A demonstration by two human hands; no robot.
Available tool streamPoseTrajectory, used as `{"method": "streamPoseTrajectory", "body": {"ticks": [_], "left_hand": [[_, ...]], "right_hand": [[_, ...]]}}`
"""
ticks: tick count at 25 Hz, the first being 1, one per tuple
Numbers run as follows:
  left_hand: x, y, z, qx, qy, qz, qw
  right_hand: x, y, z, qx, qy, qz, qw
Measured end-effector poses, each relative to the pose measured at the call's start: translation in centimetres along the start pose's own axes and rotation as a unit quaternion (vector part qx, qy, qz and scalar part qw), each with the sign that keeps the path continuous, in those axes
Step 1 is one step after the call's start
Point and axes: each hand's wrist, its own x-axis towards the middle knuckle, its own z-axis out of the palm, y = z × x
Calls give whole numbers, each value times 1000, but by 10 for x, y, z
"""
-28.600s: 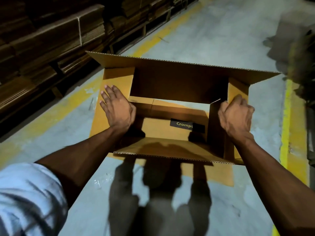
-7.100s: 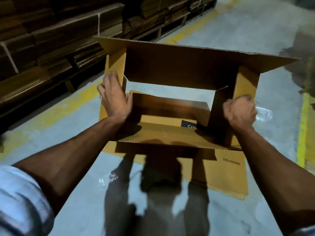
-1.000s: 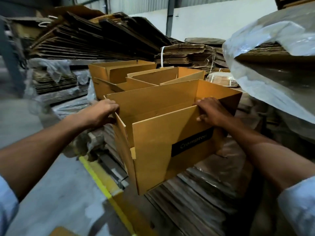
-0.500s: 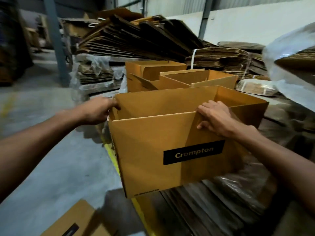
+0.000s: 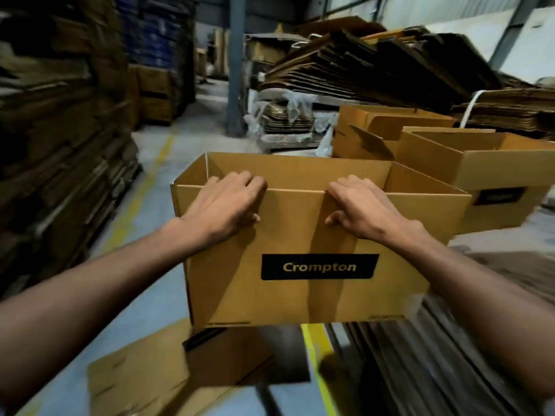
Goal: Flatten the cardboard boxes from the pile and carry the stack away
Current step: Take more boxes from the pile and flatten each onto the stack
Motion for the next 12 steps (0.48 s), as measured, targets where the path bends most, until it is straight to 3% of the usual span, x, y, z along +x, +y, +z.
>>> {"method": "streamPoseTrajectory", "body": {"ticks": [3, 10, 12], "left_hand": [[-40, -37, -22, -12, 39, -57, 998], [-138, -112, -69, 7, 42, -134, 990], [-163, -122, -69, 52, 73, -163, 983]], "right_hand": [[28, -47, -17, 48, 18, -24, 998], [71, -145, -21, 210, 48, -52, 975], [88, -172, -20, 229, 67, -69, 969]]}}
